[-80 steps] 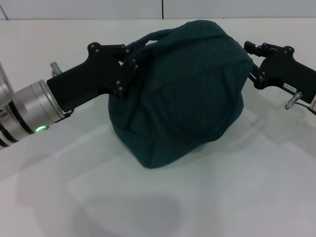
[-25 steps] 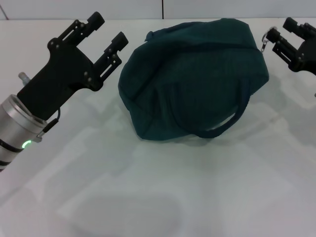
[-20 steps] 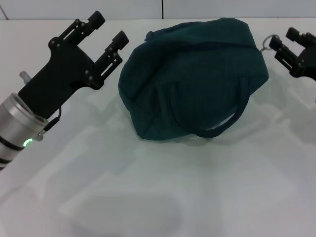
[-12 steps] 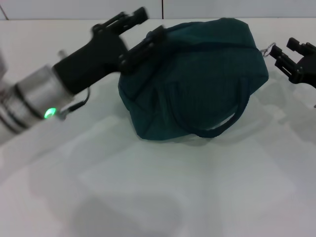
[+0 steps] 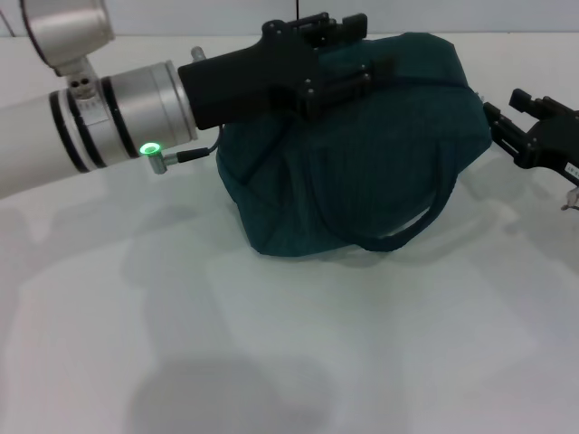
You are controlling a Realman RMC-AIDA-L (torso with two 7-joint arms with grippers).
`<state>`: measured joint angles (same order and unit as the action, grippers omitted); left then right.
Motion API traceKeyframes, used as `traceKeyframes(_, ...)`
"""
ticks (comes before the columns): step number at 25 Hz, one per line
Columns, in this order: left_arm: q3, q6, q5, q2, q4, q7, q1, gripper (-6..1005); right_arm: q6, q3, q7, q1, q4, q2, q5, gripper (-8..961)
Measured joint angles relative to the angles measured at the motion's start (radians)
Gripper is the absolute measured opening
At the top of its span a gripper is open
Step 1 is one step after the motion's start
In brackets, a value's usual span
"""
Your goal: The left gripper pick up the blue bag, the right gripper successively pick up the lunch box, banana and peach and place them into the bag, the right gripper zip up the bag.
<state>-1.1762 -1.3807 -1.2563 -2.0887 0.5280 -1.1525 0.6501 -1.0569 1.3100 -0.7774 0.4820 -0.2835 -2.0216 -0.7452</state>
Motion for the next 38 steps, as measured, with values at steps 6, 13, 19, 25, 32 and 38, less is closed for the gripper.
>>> traceKeyframes(6,-0.010,0.057,0.005,-0.002,-0.002,0.013,0.002,574,-0.122,-0.005,0.000,-0.054,-0.007,0.007,0.008,493)
traceKeyframes(13,-0.012,-0.014,0.097,-0.007,-0.003,0.098,-0.046,573,-0.441,-0.080,0.000,-0.109,-0.015,0.017,0.000,497)
traceKeyframes(19,-0.013,-0.117,0.147,-0.007,-0.072,0.243,-0.111,573,-0.568,-0.057,-0.091,-0.086,-0.111,0.039,-0.161,500)
traceKeyframes(25,-0.007,-0.207,0.202,-0.004,-0.142,0.377,-0.190,572,-0.563,-0.057,-0.134,-0.052,-0.188,0.028,-0.252,503)
traceKeyframes(32,-0.007,-0.244,0.252,-0.005,-0.173,0.456,-0.257,572,-0.535,-0.053,-0.142,-0.010,-0.184,0.024,-0.270,507)
traceKeyframes(38,-0.004,-0.253,0.267,-0.005,-0.228,0.529,-0.259,571,-0.511,-0.053,-0.142,-0.007,-0.185,0.012,-0.304,511)
